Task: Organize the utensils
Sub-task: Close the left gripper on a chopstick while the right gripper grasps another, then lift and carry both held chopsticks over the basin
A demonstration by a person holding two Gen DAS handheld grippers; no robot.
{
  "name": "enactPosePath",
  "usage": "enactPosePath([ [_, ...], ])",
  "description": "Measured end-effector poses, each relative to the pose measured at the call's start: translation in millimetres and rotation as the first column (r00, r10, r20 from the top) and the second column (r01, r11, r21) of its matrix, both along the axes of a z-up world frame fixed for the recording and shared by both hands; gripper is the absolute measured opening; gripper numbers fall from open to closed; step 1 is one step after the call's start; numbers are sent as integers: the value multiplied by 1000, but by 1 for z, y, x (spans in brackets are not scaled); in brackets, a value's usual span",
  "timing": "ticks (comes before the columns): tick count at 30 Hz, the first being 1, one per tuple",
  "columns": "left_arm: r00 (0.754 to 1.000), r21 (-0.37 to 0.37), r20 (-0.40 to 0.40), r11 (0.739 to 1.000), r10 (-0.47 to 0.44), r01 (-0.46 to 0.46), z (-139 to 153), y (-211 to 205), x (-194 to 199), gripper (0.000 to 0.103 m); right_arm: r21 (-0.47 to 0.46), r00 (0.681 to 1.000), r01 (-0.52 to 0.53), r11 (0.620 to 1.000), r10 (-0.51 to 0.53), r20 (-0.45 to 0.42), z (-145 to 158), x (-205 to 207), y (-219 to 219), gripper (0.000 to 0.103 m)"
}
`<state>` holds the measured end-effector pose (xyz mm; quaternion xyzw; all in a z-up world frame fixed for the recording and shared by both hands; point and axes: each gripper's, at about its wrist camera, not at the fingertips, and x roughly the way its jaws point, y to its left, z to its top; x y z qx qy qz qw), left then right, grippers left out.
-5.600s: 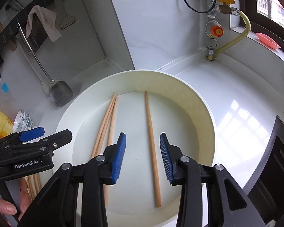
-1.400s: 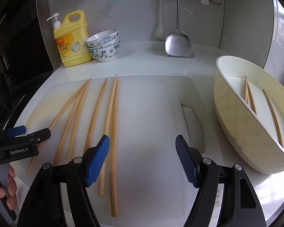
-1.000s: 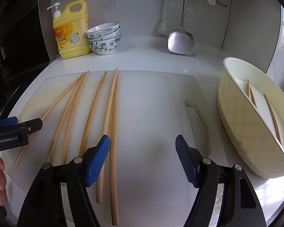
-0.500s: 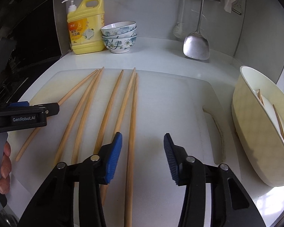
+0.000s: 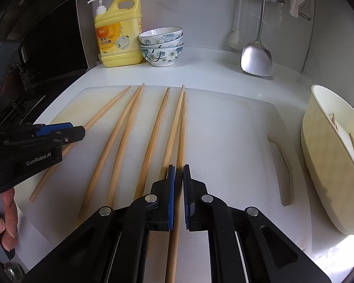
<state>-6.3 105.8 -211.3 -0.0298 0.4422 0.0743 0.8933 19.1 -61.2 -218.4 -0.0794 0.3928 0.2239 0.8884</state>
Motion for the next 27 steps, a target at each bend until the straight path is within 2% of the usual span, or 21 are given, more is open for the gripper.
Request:
enactPosePath([
  [2,1000,0,2,1000,-5,5,0,-1,0,7,15,1000,11,1000,-11,-8,0,0,-2,6],
  [8,1000,-71,-7,997,-4,3,2,10,-6,7,63,999,53,997,-52,-15,4,-1,-9,6],
  [13,1000,-64,-6,998,-28,28,14,11,-12,7,82,997,79,993,-79,-5,20,-3,-9,6],
  [21,990,-55,-4,989,-139,139,69,9,-27,7,153,993,112,982,-115,12,90,-12,-7,6],
  [24,982,-70,10,979,-190,190,94,3,-28,7,163,988,149,975,-155,24,117,-19,-16,6],
  [27,964,-95,30,959,-265,267,115,-15,-22,7,166,975,209,964,-218,37,134,-24,-33,6],
])
